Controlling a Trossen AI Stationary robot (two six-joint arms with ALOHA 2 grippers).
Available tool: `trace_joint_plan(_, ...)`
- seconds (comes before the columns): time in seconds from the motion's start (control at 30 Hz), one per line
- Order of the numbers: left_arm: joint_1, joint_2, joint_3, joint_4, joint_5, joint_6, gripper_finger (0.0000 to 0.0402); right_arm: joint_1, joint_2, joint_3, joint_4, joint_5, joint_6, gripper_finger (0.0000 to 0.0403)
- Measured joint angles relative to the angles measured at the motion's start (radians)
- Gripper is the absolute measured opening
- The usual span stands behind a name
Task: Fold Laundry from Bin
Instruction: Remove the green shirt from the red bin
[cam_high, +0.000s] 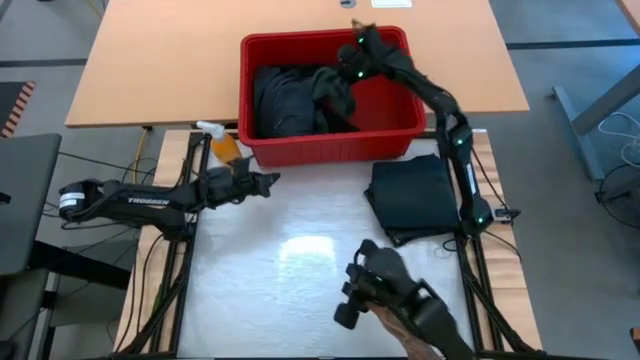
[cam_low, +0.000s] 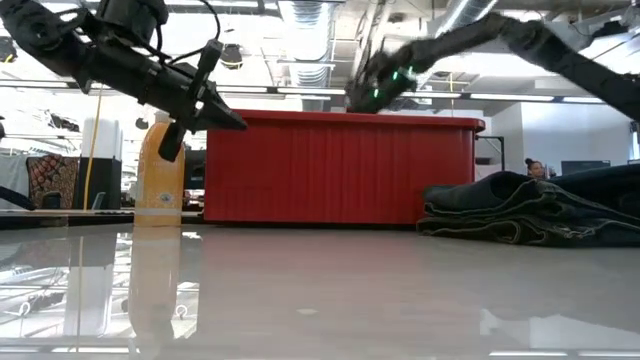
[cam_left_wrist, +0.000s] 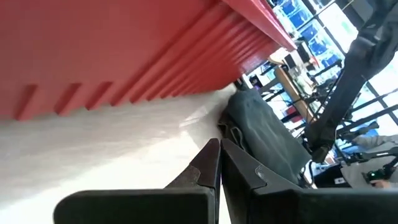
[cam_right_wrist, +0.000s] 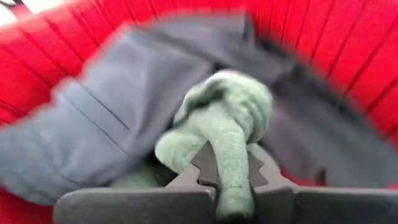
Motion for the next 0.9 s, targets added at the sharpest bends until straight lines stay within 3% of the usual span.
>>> trace_joint_plan(0.17,-0.111,0.000,0.000,0.006,-0.168,0.013,0.0000,0.001,-0.188,0.000,0.144,-0.050,0.007,0.0027)
trace_joint_plan(0.37,-0.137,0.000,0.000,0.006,-0.194,0.116,0.0000,0.003,-0.414,0.002,0.446,-0.048,0.177,0.0027)
trace_joint_plan(0.5,-0.137,0.000,0.000,0.006,-0.130,0.218,0.0000,0.026,-0.532,0.003,0.605,-0.049,0.328,0.0027)
trace_joint_plan(0.63,-0.137,0.000,0.000,0.005,0.024,0.241,0.0000,0.095,-0.619,0.003,0.757,-0.048,0.502,0.0027)
trace_joint_plan(0.77,-0.140,0.000,0.000,0.005,0.196,0.254,0.0000,0.231,-0.687,0.003,0.875,-0.073,0.623,0.0027)
trace_joint_plan(0.9,-0.163,0.000,0.000,0.005,0.262,0.333,0.0000,0.413,-0.748,0.003,0.874,-0.075,0.602,0.0027)
